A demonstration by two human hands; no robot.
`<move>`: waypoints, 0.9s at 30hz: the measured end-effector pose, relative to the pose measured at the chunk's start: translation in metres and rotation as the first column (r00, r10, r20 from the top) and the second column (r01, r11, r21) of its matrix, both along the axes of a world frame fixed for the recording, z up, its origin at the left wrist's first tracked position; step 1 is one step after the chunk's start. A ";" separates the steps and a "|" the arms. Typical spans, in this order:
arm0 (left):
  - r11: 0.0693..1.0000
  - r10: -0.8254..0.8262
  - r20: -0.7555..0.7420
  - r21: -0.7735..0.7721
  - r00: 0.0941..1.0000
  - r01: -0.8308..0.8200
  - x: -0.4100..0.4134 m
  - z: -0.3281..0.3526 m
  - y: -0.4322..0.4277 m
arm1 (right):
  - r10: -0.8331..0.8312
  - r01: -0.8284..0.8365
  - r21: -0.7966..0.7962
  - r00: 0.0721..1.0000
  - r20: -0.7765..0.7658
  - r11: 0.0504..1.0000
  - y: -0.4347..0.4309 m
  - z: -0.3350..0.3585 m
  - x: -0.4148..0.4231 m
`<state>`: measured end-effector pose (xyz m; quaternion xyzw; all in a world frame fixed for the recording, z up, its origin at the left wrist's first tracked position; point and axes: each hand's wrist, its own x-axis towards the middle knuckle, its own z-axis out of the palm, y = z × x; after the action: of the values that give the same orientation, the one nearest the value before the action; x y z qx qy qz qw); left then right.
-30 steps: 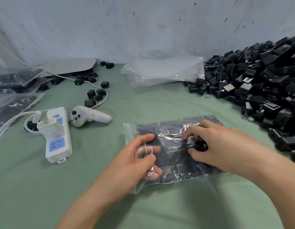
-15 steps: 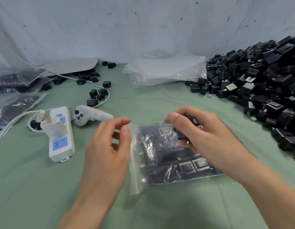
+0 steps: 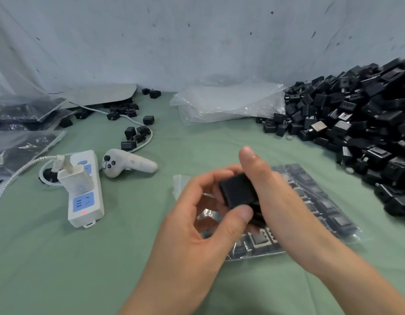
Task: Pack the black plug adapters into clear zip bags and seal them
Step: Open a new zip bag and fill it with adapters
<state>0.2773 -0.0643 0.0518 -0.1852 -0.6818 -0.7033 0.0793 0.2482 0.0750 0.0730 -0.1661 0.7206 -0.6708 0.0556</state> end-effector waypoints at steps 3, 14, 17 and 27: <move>0.982 0.154 0.007 0.106 0.988 -0.153 -0.005 0.003 -0.008 | -0.062 0.061 0.028 0.998 0.004 0.998 0.006 0.002 -0.006; 0.557 0.499 -0.054 -0.745 0.865 -0.368 -0.033 -0.044 -0.084 | -0.352 0.370 0.155 0.927 -0.130 0.916 0.036 -0.026 -0.023; 0.519 0.373 -0.019 -0.825 0.928 -0.226 -0.033 -0.049 -0.081 | -0.383 0.412 0.201 0.908 -0.171 0.889 0.039 -0.029 -0.024; 0.827 0.177 0.172 -0.560 0.969 -0.052 -0.026 -0.040 -0.052 | -0.200 0.299 0.396 0.941 -0.271 0.868 0.028 -0.035 -0.017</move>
<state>0.2518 -0.1166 0.0116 -0.0813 -0.8696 -0.4870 -0.0098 0.2314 0.1029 0.0383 -0.1280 0.8681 -0.4733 -0.0772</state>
